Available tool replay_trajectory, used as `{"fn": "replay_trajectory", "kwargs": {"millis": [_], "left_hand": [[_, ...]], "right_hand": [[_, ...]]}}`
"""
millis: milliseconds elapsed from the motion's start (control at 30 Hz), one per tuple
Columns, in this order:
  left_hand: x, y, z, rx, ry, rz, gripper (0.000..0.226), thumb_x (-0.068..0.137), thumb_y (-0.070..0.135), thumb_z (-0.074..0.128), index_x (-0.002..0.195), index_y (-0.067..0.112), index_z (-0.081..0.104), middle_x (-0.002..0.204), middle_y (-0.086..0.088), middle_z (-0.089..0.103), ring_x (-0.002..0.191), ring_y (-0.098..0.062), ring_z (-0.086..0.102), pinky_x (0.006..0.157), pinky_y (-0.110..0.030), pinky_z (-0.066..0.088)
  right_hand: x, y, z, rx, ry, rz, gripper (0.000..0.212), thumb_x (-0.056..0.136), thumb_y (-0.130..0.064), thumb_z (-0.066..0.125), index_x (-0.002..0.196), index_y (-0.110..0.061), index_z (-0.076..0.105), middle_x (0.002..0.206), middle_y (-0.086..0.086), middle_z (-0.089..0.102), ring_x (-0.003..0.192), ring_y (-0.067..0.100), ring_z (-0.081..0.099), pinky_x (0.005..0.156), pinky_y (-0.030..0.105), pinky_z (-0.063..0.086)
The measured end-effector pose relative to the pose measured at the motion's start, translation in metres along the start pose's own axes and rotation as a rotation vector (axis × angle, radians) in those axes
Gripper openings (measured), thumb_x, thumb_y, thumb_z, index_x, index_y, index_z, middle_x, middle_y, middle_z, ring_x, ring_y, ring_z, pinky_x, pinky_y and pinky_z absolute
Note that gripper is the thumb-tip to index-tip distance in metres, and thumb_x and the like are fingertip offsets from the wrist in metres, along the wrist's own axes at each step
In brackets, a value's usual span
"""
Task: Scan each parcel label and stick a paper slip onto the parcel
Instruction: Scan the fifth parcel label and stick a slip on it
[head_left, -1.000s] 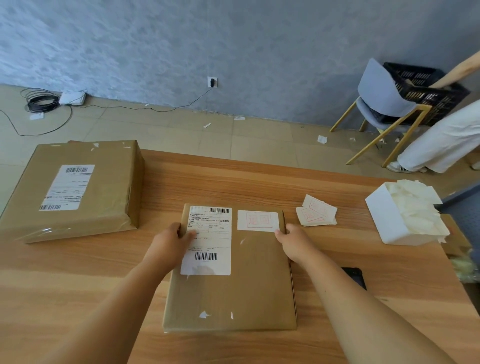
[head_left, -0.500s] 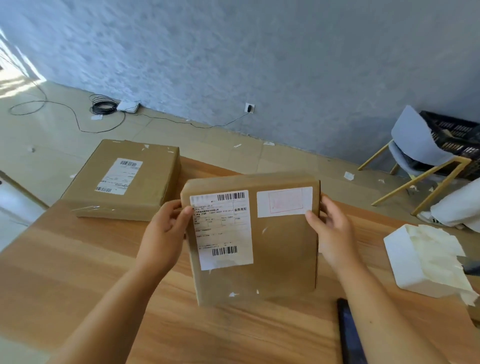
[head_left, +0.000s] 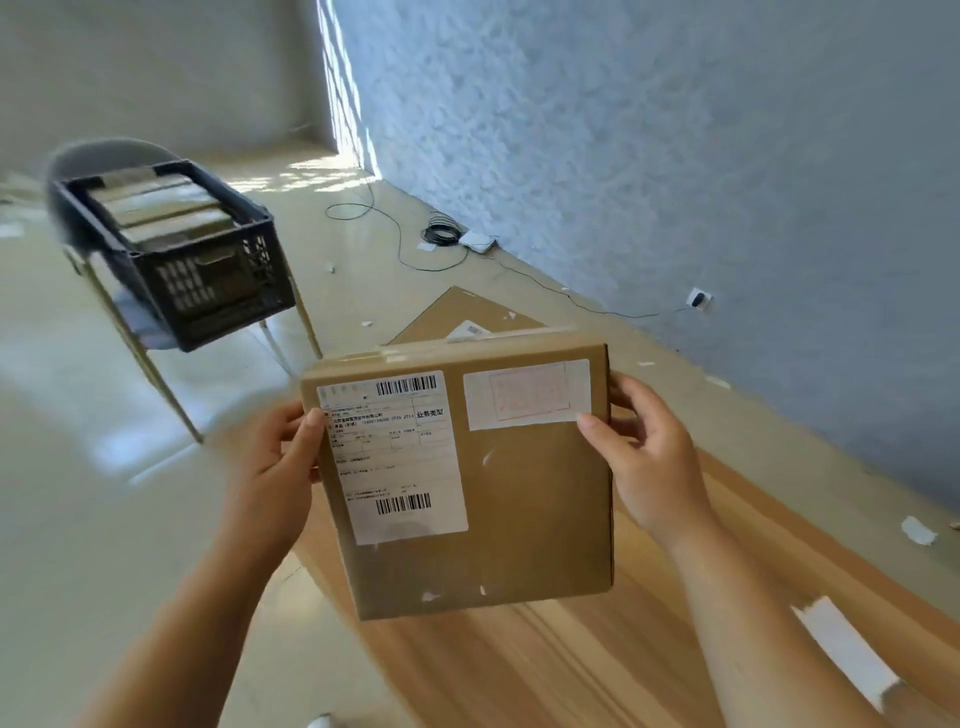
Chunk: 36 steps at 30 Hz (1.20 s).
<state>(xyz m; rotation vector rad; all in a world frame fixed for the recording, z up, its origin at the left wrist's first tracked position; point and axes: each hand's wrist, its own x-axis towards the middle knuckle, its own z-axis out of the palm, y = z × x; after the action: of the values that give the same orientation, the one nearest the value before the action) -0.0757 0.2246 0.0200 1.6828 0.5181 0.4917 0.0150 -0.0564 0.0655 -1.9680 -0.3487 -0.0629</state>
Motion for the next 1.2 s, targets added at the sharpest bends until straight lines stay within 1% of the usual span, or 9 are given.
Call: {"fn": "replay_trajectory", "kwargs": {"millis": [133, 267, 400, 467, 600, 733, 867, 1033, 1200], "left_hand": [[0.016, -0.018, -0.063, 0.053, 0.101, -0.046, 0.020, 0.095, 0.043, 0.041, 0.096, 0.035, 0.060, 0.093, 0.001, 0.069, 0.088, -0.023, 0.066, 0.079, -0.052, 0.054], [0.050, -0.038, -0.138, 0.089, 0.189, -0.078, 0.023, 0.097, 0.038, 0.040, 0.102, 0.031, 0.061, 0.096, -0.001, 0.069, 0.090, -0.025, 0.065, 0.081, -0.054, 0.053], [0.093, -0.049, -0.210, 0.145, 0.231, -0.082, 0.025, 0.096, 0.039, 0.039, 0.108, 0.028, 0.059, 0.099, 0.002, 0.068, 0.092, -0.022, 0.064, 0.082, -0.051, 0.053], [0.115, -0.053, -0.242, 0.168, 0.248, -0.079, 0.023, 0.096, 0.039, 0.039, 0.107, 0.030, 0.058, 0.098, 0.005, 0.067, 0.092, -0.019, 0.064, 0.082, -0.049, 0.053], [0.162, -0.061, -0.295, 0.204, 0.259, -0.079, 0.021, 0.096, 0.039, 0.040, 0.108, 0.034, 0.056, 0.099, 0.009, 0.066, 0.089, -0.012, 0.063, 0.080, -0.042, 0.054], [0.204, -0.072, -0.327, 0.219, 0.270, -0.077, 0.020, 0.095, 0.039, 0.040, 0.109, 0.037, 0.055, 0.100, 0.010, 0.065, 0.092, -0.013, 0.063, 0.082, -0.043, 0.052], [0.255, -0.084, -0.346, 0.248, 0.262, -0.055, 0.016, 0.096, 0.035, 0.041, 0.106, 0.040, 0.053, 0.099, 0.012, 0.063, 0.092, -0.013, 0.061, 0.072, -0.031, 0.049], [0.342, -0.097, -0.370, 0.280, 0.246, -0.057, 0.017, 0.095, 0.035, 0.045, 0.106, 0.046, 0.052, 0.091, 0.021, 0.062, 0.086, -0.003, 0.060, 0.066, -0.024, 0.045], [0.439, -0.100, -0.390, 0.297, 0.222, -0.080, 0.022, 0.093, 0.033, 0.049, 0.114, 0.038, 0.054, 0.093, 0.023, 0.062, 0.090, -0.004, 0.059, 0.075, -0.028, 0.047]], "right_hand": [[0.025, -0.016, 0.072, 0.031, -0.154, -0.004, 0.031, 0.092, -0.033, 0.060, 0.114, -0.054, 0.051, 0.109, -0.030, 0.061, 0.101, -0.001, 0.059, 0.077, 0.022, 0.053], [0.052, -0.042, 0.164, 0.019, -0.283, -0.002, 0.034, 0.094, -0.034, 0.056, 0.118, -0.054, 0.043, 0.107, -0.037, 0.052, 0.103, -0.003, 0.055, 0.076, 0.016, 0.046], [0.079, -0.073, 0.252, 0.038, -0.331, -0.001, 0.033, 0.094, -0.034, 0.056, 0.115, -0.054, 0.041, 0.104, -0.040, 0.047, 0.096, -0.005, 0.052, 0.079, 0.022, 0.048], [0.092, -0.088, 0.292, 0.049, -0.334, -0.006, 0.033, 0.092, -0.034, 0.057, 0.113, -0.054, 0.042, 0.102, -0.040, 0.047, 0.093, -0.005, 0.052, 0.078, 0.022, 0.048], [0.118, -0.108, 0.361, 0.075, -0.312, -0.003, 0.036, 0.091, -0.027, 0.061, 0.116, -0.049, 0.046, 0.112, -0.024, 0.054, 0.109, 0.012, 0.057, 0.091, 0.037, 0.051], [0.144, -0.114, 0.414, 0.064, -0.307, 0.019, 0.036, 0.090, -0.026, 0.063, 0.116, -0.047, 0.049, 0.113, -0.022, 0.056, 0.104, 0.008, 0.056, 0.081, 0.025, 0.048], [0.185, -0.114, 0.462, 0.062, -0.293, 0.059, 0.038, 0.088, -0.020, 0.066, 0.119, -0.038, 0.056, 0.112, -0.016, 0.060, 0.103, 0.012, 0.057, 0.076, 0.020, 0.045], [0.256, -0.116, 0.527, 0.023, -0.269, 0.097, 0.038, 0.086, -0.013, 0.069, 0.121, -0.026, 0.061, 0.112, -0.009, 0.065, 0.104, 0.018, 0.061, 0.085, 0.031, 0.050], [0.343, -0.129, 0.585, 0.022, -0.253, 0.128, 0.038, 0.086, -0.008, 0.067, 0.120, -0.024, 0.061, 0.109, -0.008, 0.065, 0.104, 0.019, 0.062, 0.088, 0.035, 0.052]]}}
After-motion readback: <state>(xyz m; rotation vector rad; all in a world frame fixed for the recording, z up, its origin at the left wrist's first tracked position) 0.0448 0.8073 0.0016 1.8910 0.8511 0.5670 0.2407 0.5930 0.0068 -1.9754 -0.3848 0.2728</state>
